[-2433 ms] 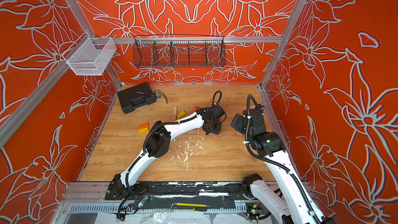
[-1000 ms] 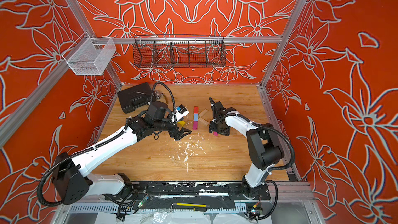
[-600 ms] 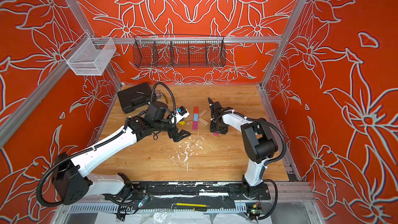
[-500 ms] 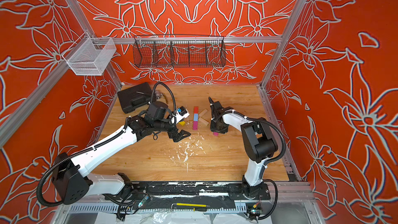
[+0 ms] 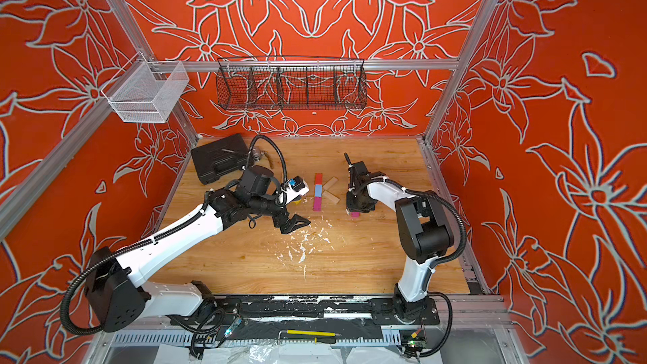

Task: Assemble the letter k with building blocks
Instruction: Assemble the building block at the center of the board.

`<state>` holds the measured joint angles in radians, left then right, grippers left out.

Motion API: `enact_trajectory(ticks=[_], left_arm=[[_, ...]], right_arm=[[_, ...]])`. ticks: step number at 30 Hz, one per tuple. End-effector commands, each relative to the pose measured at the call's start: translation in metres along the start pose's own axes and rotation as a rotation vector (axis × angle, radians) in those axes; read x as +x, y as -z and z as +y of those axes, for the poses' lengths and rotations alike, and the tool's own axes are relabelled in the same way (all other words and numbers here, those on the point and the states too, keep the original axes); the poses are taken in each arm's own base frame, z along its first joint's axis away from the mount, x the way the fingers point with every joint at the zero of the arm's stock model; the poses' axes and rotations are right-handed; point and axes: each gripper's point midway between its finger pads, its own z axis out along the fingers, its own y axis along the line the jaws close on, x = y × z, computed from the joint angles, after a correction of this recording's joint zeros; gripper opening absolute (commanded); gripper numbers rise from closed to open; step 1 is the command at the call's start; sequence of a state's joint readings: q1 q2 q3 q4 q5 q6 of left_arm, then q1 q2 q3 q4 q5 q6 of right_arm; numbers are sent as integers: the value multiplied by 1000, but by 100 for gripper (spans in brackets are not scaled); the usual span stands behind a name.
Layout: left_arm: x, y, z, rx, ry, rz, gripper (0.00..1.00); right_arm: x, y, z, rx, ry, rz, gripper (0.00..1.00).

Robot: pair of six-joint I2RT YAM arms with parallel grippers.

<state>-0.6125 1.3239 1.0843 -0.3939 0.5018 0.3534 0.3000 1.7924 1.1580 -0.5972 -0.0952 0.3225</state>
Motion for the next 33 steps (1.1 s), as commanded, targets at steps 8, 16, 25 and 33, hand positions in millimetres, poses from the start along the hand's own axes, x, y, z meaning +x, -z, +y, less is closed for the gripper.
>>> enact_trajectory(ticks=[8,16,25,33], left_arm=[[-7,7,-4,12,-44,-30,97],[-6,6,-4,16,-44,-24,98],[-5,5,-3,17,-44,-18,97],[-5,5,-1,18,-37,-13,97]], right_arm=[[-18,6,0,-40,74,-18,26],[-19,-4,3,-57,30,-3,26],[-19,-11,-2,-25,8,5,37],[-21,-7,-1,-28,1,-3,39]])
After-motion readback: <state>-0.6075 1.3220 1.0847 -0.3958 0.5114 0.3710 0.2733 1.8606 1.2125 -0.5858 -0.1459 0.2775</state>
